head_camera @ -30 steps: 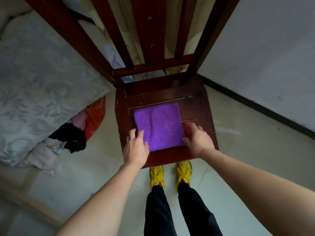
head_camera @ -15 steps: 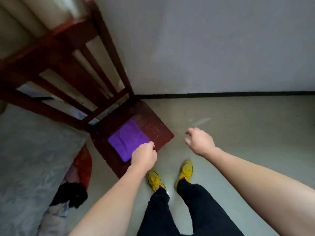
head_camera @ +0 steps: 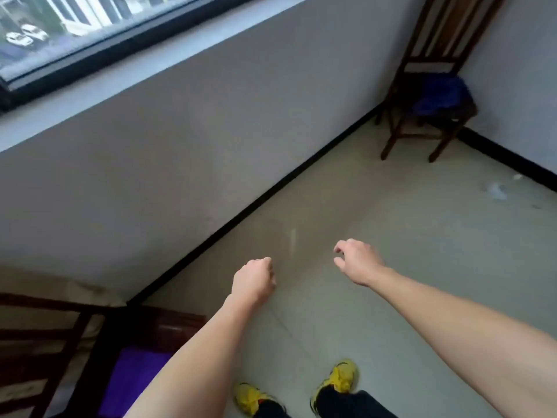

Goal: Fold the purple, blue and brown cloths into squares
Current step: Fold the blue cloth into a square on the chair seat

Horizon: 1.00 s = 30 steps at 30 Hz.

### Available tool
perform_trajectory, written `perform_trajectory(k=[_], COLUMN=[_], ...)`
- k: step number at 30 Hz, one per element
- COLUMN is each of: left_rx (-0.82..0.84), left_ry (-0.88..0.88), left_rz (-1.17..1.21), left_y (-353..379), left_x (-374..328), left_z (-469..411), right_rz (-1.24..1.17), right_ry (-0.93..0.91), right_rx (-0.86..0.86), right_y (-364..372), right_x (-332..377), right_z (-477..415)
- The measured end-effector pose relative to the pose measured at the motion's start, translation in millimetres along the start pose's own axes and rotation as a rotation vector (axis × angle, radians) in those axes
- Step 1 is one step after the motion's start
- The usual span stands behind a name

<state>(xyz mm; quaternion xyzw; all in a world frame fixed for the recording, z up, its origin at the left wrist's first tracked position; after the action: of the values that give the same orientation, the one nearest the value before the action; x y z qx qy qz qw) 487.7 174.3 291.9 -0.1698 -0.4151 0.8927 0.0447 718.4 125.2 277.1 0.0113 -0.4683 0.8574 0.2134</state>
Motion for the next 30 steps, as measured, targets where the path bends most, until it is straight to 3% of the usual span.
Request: perform_trajectory(k=[8, 16, 24, 30], left_rx=[-0.046, -0.032, 0.043, 0.051], left_ry=[0.356, 0.561, 0.629, 0.604], left_rz=[-0.219, -0.342, -0.401, -0.394], left_y=[-36, -45, -77, -121], left_x=[-268, -473, -633, -732], left_z=[-59, -154, -275, -347], right_rz=[-0.154, -0.288, -0.363, -0.416], right_ry=[0.274, 0.49, 0.63, 0.586], right_rx=[-0.195, -0.324, -0.339, -0.331], right_y=[-112, -178, -264, -340], right_x=[-233, -414, -552, -623], right_z=[41, 37, -32, -94])
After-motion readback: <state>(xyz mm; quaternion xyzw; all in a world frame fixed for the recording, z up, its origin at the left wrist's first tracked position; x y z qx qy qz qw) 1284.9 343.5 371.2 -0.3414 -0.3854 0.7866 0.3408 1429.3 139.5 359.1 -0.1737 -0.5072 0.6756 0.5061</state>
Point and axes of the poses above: each hand's wrist, its own z-axis away from the middle knuckle, its own y-axis out of the palm, x = y × z, the point moved 4 cm from there along -z, towards the middle knuckle, and after that the axes turned 8 degrees about x, right-handed, at the moved point
